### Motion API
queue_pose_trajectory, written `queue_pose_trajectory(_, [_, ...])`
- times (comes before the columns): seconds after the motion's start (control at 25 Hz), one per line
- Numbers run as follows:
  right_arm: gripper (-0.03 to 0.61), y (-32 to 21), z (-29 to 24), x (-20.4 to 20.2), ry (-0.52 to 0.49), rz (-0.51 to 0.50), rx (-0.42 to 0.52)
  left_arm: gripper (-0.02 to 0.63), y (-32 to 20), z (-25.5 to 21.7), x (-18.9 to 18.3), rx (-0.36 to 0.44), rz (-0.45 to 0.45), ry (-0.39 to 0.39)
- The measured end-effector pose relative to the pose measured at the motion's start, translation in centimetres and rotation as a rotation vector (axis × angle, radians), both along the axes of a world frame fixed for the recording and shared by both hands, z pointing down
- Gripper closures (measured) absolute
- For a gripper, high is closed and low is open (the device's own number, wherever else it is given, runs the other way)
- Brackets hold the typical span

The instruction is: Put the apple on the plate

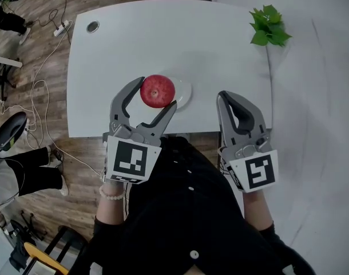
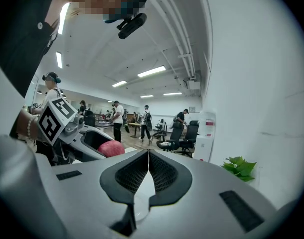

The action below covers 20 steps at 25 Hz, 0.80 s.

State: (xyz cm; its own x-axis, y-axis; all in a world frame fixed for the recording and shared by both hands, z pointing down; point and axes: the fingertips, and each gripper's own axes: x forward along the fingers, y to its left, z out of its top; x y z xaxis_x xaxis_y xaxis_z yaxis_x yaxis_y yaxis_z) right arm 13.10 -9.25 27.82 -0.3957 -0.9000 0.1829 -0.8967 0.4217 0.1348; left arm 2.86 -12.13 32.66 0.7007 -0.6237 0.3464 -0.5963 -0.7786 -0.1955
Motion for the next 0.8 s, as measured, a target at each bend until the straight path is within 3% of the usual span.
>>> queue_pose_trajectory(0.2, [0.537,0.3,0.4,0.5,0.008,0.034,-0.018,0.259,-0.3,1.1,0.8,0.022,0.063,-0.031])
queue_pose_trajectory(0.8, [0.537,0.5,1.8,2.4,0.006,0.138,-0.064,0.259,-1.6,7.2,2.4,-0.088,0.12,-0.083])
